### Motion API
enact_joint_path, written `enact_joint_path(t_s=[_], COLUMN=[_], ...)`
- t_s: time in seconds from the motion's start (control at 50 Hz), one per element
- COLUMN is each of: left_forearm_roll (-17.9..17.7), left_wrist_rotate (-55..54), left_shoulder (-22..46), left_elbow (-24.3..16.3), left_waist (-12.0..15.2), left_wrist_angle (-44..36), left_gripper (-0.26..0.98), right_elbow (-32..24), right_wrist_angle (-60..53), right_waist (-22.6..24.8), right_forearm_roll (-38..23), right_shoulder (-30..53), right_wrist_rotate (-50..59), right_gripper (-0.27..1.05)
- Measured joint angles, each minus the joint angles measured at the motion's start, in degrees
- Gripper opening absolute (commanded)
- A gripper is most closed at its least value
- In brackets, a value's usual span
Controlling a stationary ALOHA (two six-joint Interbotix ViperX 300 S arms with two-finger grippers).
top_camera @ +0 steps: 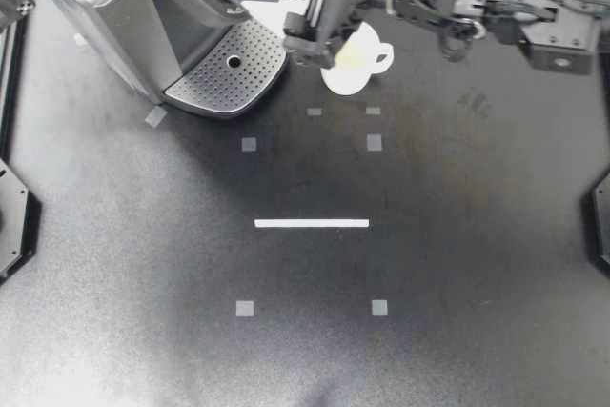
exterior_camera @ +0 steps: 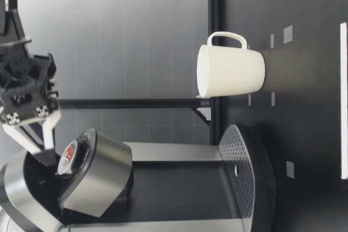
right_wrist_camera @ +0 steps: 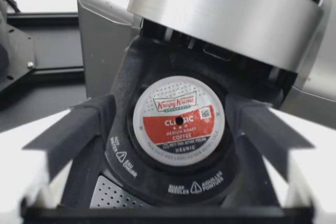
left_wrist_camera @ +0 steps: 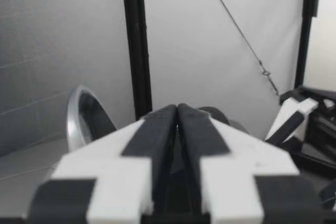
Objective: Place the coffee capsule inside the capsule container, then place the cup onto the center of the cup tray.
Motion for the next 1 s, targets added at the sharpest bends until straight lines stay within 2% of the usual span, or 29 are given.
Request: enact_joint_path(t_s=[0.18, 0.5, 0.74, 1.0], left_forearm_roll=[0.0, 0.0, 0.1, 0.0], left_wrist_rotate=[-0.1, -0.1, -0.1, -0.4], left_shoulder=[0.0, 0.3, 3.3, 7.5], left_elbow=[2.0, 3.5, 3.5, 2.8], left_waist=[0.0, 0.0, 0.0, 2.2], left_wrist_angle=[10.5, 19.7, 22.2, 22.5], left_gripper=[0.17, 0.17, 0.17, 0.17], right_elbow=[3.6, 14.0, 19.9, 22.1], right_wrist_angle=[-2.4, -12.4, -18.9, -20.1], right_waist=[0.1, 0.1, 0.1, 0.1], right_forearm_roll=[0.2, 0.8, 0.9, 0.9], right_shoulder=[-3.3, -14.0, -18.5, -19.4], right_wrist_rotate=[0.4, 3.9, 7.5, 9.9], right_gripper=[0.81, 0.73, 0.7, 0.7])
